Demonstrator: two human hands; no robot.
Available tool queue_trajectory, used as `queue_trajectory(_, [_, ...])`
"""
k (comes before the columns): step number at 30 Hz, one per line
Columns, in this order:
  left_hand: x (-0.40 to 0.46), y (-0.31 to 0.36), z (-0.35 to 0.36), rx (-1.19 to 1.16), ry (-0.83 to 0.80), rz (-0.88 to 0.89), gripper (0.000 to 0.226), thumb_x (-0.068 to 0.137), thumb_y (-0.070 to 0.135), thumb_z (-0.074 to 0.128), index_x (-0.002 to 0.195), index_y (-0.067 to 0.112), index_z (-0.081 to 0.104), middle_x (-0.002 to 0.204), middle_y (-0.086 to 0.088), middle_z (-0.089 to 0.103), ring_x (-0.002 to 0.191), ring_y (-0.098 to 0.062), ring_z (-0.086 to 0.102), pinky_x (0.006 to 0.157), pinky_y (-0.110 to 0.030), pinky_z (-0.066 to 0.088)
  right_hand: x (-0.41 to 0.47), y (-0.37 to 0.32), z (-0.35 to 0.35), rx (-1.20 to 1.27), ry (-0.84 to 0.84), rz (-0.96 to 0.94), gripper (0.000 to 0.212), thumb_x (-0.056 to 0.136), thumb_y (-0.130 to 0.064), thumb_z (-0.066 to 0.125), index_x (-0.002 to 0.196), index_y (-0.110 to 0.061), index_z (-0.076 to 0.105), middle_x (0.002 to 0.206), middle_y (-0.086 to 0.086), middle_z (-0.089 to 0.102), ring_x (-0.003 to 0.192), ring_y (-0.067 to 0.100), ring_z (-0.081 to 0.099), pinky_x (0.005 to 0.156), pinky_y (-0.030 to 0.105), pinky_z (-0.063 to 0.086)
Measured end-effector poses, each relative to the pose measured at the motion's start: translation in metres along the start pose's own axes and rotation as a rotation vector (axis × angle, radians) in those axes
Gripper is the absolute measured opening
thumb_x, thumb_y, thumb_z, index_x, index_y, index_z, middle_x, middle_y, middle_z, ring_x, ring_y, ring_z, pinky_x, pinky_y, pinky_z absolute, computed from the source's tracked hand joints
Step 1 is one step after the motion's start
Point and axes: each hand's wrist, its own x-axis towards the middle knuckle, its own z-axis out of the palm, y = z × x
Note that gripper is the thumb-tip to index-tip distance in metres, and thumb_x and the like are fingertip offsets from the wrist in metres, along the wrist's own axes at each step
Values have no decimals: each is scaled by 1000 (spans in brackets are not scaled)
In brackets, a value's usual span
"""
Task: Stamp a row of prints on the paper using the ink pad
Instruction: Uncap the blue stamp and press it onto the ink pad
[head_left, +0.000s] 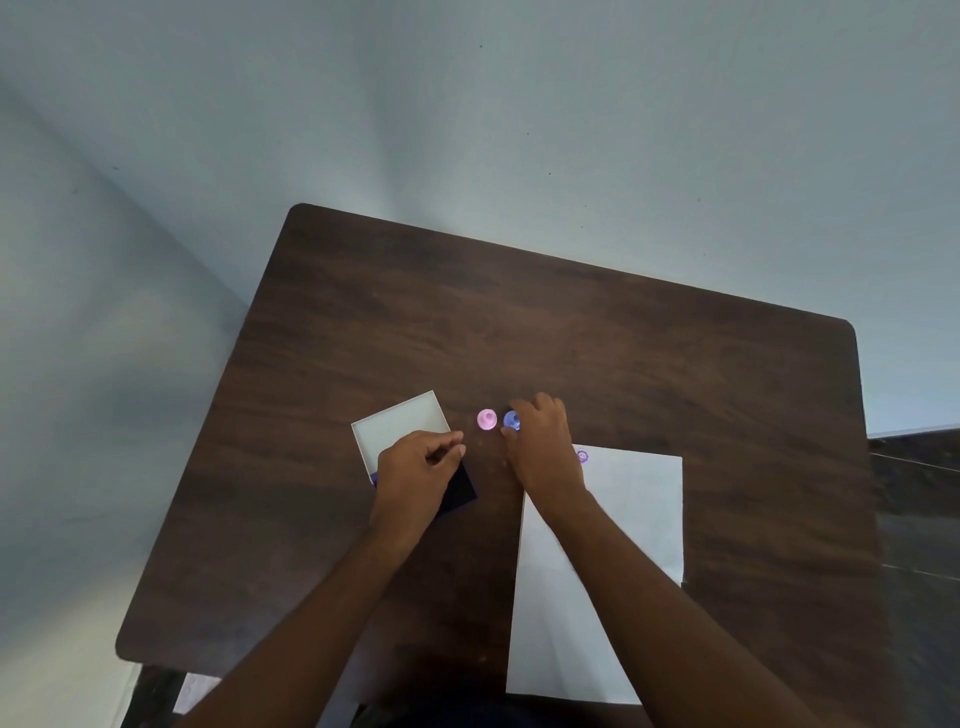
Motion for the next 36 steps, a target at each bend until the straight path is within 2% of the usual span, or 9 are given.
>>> queue_trajectory(6, [-3,3,-1,-15,-23,2,28,87,31,66,111,19,71,110,4,71,99,-8,63,89,-20,48,-3,0,-4,36,42,-23,25,82,-18,74,104,-9,68,116,10,62,101,21,55,84,28,48])
queue_trajectory(11, [-3,10,-2,-38,-53,18,28,88,34,65,111,20,71,108,7,71,97,-6,63,84,-11,42,-7,-1,-18,110,85,-41,24,87,-21,69,105,-6,68,111,11,66,98,19,57,81,18,36])
queue_trajectory(17, [-9,21,-7,-96,-95,115,26,88,32,64,111,20,71,107,7,71,98,-6,63,93,-22,47,-23,-12,-52,351,133,12,30,88,-25,67,108,-3,68,109,15,69,96,25,63,88,28,46])
queue_trajectory(19, [-13,25,-11,-90,-88,127,29,88,34,63,113,22,69,109,11,69,95,2,61,92,-12,44,-32,-14,-61,422,171,-1,30,85,-24,71,106,-3,69,104,13,71,88,19,63,81,18,46])
queue_trajectory(21, [-18,29,-16,-106,-38,129,31,85,37,66,114,26,68,103,22,63,83,14,56,78,5,36,-41,-16,-70,496,170,7,30,82,-25,74,105,-6,70,101,9,72,83,13,62,75,9,45])
queue_trajectory(25, [-27,38,-26,-251,-84,171,39,82,35,71,120,33,63,108,30,60,94,16,57,75,5,37,-58,-21,-82,684,100,61,27,80,-24,77,103,-11,73,96,3,74,82,14,69,76,20,57])
queue_trajectory(29, [-37,44,-33,-287,-81,241,35,80,35,68,115,38,60,100,37,54,93,27,49,76,9,30,-72,-26,-86,853,-5,86,27,81,-22,75,105,-11,73,97,3,75,84,17,71,77,23,59])
queue_trajectory(33, [-42,41,-39,-354,-84,256,33,80,33,69,113,30,69,104,26,67,95,9,61,79,-1,41,-84,-31,-87,961,-72,77,28,80,-23,75,106,-11,73,96,4,76,84,19,72,77,27,59])
queue_trajectory(36, [-48,40,-43,-327,-52,248,30,81,33,70,111,29,70,104,22,67,94,1,63,82,-5,44,-89,-35,-87,1026,-114,91,25,80,-21,75,104,-12,74,95,2,77,84,19,73,74,24,59])
